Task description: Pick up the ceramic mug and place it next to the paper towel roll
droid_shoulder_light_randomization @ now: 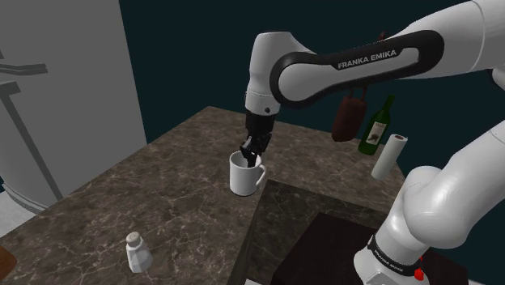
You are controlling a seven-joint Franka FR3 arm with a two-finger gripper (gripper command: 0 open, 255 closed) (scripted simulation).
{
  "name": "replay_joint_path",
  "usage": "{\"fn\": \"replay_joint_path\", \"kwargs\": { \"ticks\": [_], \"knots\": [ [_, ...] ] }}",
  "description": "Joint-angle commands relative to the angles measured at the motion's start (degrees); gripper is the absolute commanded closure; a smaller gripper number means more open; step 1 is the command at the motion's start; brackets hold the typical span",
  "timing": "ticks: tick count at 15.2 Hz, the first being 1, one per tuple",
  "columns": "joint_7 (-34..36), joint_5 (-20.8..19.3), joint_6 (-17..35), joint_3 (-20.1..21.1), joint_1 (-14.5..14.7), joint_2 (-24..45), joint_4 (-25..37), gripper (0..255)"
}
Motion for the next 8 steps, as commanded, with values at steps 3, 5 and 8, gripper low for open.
{"fn": "replay_joint_path", "kwargs": {
  "ticks": [3,5,8],
  "knots": [
    [0.22,-0.13,-3.15,-0.21,-0.06,-0.48,2.68,255],
    [0.30,-0.19,-4.71,-0.33,-0.10,-0.71,4.01,255],
    [0.43,-0.29,-7.04,-0.51,-0.16,-0.96,6.09,255]
  ]
}}
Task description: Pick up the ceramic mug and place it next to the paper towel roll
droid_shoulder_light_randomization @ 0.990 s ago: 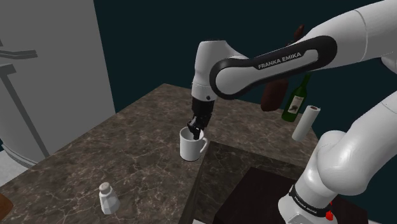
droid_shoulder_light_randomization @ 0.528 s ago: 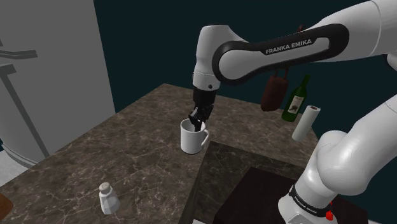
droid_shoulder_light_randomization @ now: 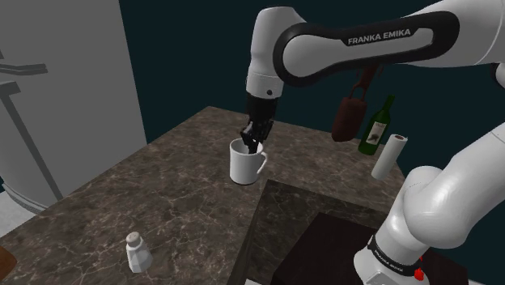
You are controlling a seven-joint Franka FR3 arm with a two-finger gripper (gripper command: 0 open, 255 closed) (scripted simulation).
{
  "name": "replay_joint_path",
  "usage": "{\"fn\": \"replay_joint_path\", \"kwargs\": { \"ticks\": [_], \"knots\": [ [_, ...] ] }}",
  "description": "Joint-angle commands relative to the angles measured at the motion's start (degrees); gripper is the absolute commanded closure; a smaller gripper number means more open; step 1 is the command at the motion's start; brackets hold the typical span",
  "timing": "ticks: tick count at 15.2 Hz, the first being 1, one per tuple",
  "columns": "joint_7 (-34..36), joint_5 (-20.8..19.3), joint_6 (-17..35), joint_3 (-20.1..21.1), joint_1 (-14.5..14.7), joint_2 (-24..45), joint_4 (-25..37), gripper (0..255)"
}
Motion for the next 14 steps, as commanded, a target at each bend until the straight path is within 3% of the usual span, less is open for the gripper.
{"fn": "replay_joint_path", "kwargs": {
  "ticks": [1,14],
  "knots": [
    [0.09,-0.07,-1.57,-0.12,-0.04,-0.13,1.43,255],
    [0.86,-0.64,-11.52,-0.70,-0.36,0.30,11.82,255]
  ]
}}
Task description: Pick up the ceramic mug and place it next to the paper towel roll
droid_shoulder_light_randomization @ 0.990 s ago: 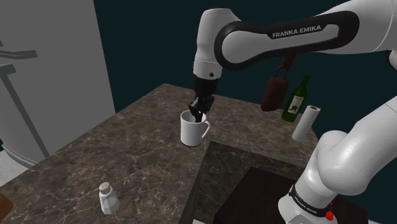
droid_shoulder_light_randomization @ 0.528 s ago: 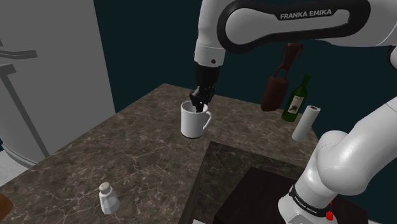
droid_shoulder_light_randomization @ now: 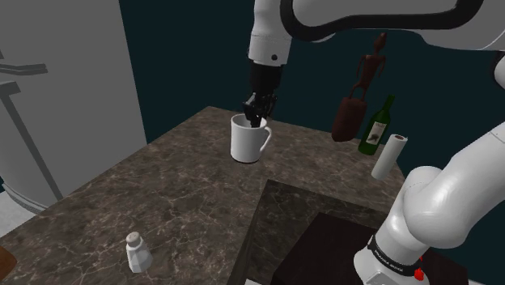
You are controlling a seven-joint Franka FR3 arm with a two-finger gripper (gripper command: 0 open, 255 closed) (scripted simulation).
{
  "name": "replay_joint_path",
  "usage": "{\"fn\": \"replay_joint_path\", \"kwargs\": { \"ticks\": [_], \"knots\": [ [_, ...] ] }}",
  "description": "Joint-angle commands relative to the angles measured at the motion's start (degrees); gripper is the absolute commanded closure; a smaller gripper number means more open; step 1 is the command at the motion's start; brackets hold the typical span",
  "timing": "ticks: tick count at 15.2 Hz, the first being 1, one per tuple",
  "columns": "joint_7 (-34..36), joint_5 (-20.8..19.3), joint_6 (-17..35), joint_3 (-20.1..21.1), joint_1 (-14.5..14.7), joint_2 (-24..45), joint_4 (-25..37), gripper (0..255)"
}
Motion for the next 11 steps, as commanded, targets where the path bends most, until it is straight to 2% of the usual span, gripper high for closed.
{"fn": "replay_joint_path", "kwargs": {
  "ticks": [1,6,11],
  "knots": [
    [0.10,-0.09,-1.66,-0.11,-0.06,0.12,1.77,255],
    [0.48,-0.34,-5.33,-0.22,-0.18,0.89,6.20,255],
    [-4.98,0.24,-6.81,-4.46,-1.04,-8.78,-2.48,255]
  ]
}}
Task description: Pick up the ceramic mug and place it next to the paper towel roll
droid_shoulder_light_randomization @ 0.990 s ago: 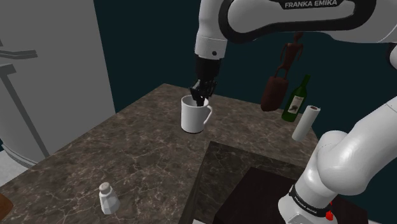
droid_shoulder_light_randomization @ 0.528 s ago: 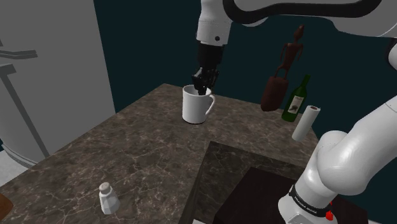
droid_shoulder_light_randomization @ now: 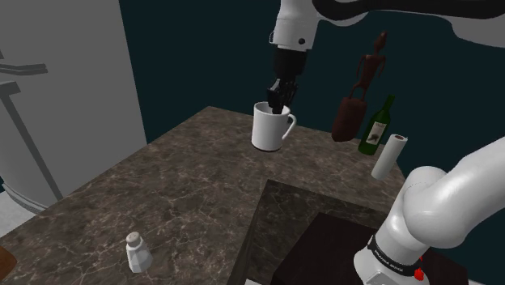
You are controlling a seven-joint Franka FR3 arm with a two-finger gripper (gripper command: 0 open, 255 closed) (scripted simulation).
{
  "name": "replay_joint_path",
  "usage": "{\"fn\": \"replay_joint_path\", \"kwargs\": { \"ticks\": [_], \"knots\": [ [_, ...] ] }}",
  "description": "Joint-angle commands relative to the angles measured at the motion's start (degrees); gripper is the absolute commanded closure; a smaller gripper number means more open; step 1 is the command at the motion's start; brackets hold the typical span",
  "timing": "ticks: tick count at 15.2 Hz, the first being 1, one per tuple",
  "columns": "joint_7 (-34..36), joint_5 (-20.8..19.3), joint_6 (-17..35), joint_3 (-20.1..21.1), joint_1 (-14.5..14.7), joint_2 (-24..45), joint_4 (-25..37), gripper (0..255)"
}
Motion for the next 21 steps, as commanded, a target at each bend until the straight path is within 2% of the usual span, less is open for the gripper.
{"fn": "replay_joint_path", "kwargs": {
  "ticks": [1,11,21],
  "knots": [
    [-2.12,-0.09,-1.18,-1.77,-0.33,-3.70,-2.75,255],
    [-12.29,-4.37,-7.18,-11.21,-2.37,-20.04,-14.14,255],
    [-23.13,-13.57,-14.82,-21.96,-5.60,-32.23,-18.86,255]
  ]
}}
